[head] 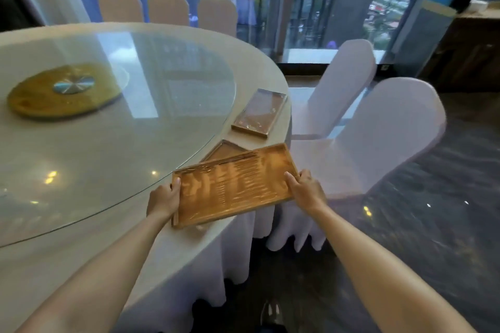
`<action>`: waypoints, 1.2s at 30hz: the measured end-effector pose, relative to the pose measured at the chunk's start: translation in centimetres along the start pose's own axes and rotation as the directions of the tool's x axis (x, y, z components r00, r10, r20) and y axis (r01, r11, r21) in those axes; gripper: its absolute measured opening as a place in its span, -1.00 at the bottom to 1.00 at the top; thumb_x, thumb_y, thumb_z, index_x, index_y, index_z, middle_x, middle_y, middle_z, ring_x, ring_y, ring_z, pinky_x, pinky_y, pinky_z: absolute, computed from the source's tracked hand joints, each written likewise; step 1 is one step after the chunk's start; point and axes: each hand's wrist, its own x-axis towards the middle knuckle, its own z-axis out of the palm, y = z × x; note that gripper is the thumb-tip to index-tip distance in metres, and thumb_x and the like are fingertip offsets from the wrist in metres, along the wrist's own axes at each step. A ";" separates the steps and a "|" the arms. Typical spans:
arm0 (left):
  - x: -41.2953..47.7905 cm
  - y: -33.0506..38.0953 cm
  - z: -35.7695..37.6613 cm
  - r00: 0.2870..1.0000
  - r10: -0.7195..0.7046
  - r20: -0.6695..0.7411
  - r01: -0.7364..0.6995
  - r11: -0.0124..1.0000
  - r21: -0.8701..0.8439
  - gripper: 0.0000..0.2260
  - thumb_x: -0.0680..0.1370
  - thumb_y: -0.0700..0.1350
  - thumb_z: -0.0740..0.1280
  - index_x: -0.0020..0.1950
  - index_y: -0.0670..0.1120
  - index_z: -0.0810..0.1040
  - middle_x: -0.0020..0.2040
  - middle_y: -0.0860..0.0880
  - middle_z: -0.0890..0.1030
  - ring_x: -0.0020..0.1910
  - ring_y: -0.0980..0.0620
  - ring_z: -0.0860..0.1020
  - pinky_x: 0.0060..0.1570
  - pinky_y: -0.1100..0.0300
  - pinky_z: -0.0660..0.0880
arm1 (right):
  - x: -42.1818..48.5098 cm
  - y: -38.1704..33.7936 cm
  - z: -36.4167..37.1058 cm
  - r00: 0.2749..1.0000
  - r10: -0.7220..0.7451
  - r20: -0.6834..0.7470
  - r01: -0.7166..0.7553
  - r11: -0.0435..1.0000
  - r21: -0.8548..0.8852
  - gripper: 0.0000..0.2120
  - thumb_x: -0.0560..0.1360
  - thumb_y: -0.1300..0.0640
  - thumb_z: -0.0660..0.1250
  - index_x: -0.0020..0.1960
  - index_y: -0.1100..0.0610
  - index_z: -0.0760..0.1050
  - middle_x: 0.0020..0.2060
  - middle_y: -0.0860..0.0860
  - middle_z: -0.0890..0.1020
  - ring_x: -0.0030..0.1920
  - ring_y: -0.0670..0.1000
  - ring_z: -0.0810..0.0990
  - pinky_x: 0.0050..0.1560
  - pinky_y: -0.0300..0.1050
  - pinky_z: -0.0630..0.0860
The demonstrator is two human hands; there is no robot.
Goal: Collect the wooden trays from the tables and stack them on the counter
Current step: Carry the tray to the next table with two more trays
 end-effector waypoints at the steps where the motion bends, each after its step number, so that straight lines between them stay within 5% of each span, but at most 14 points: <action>1: 1.0 0.4 0.5 0.999 -0.033 -0.022 0.033 0.999 0.005 -0.54 0.63 -0.01 0.04 0.03 -0.33 0.58 0.03 -0.35 0.62 0.06 -0.29 0.55 -0.05 0.04 0.41 | 2.0 -0.3 -0.1 0.999 -0.015 0.035 0.016 1.000 -0.023 -0.54 0.57 -0.12 0.08 0.19 0.25 0.36 0.13 0.22 0.57 0.13 0.20 0.54 -0.02 -0.01 0.39; 6: 3.5 1.4 1.9 0.981 -0.173 -0.087 0.178 0.982 0.054 -0.54 0.64 0.00 -0.02 -0.07 -0.27 0.55 -0.14 -0.25 0.58 0.00 -0.25 0.57 -0.17 0.13 0.32 | 9.8 -2.3 -0.3 0.972 -0.124 0.200 0.159 0.973 -0.168 -0.54 0.58 -0.12 0.04 0.25 0.23 0.32 0.19 0.22 0.55 0.19 0.22 0.52 0.08 0.04 0.41; 11: 3.3 1.2 2.0 0.942 -0.291 -0.167 0.311 0.944 0.109 -0.50 0.64 0.01 -0.06 0.00 -0.31 0.54 0.00 -0.32 0.62 0.04 -0.27 0.57 -0.05 0.04 0.45 | 14.7 -4.6 1.6 0.913 -0.246 0.325 0.333 0.910 -0.248 -0.55 0.57 -0.15 0.02 0.17 0.21 0.36 0.12 0.20 0.58 0.13 0.20 0.54 0.11 0.06 0.45; 15: 2.0 1.4 2.3 0.863 -0.449 -0.230 0.487 0.861 0.145 -0.52 0.65 0.02 -0.09 0.17 -0.27 0.50 0.11 -0.30 0.60 0.11 -0.26 0.55 0.06 0.00 0.48 | 16.8 -6.0 3.5 0.828 -0.334 0.451 0.500 0.804 -0.321 -0.56 0.58 -0.10 0.01 0.17 0.23 0.39 0.06 0.21 0.59 0.06 0.22 0.56 0.03 0.04 0.45; 22: 0.3 2.5 4.4 0.697 -0.671 -0.252 0.713 0.687 0.143 -0.53 0.65 0.03 -0.09 0.27 -0.27 0.42 0.16 -0.27 0.57 0.13 -0.24 0.55 -0.02 0.02 0.47 | 20.0 -7.0 6.4 0.678 -0.398 0.618 0.687 0.643 -0.340 -0.57 0.59 -0.07 -0.03 0.20 0.24 0.38 0.05 0.21 0.58 0.07 0.23 0.56 -0.11 -0.03 0.37; 29: -0.5 3.7 6.7 0.598 -0.767 -0.231 0.800 0.590 0.111 -0.56 0.65 -0.01 -0.08 0.27 -0.31 0.36 0.17 -0.32 0.54 0.16 -0.29 0.52 0.05 -0.05 0.46 | 23.0 -7.3 7.9 0.562 -0.333 0.757 0.727 0.636 -0.260 -0.58 0.58 -0.07 0.04 0.15 0.27 0.39 0.03 0.26 0.59 0.05 0.24 0.58 0.13 0.16 0.51; 36: 0.4 3.2 6.2 0.615 -0.749 -0.245 0.788 0.596 0.155 -0.58 0.65 -0.01 -0.08 0.26 -0.29 0.34 0.11 -0.29 0.57 0.07 -0.25 0.56 -0.15 0.03 0.40 | 23.5 -7.1 8.1 0.523 -0.355 0.775 0.794 0.533 -0.291 -0.51 0.58 -0.15 -0.05 0.18 0.24 0.32 -0.05 0.20 0.60 -0.05 0.22 0.60 -0.12 0.03 0.53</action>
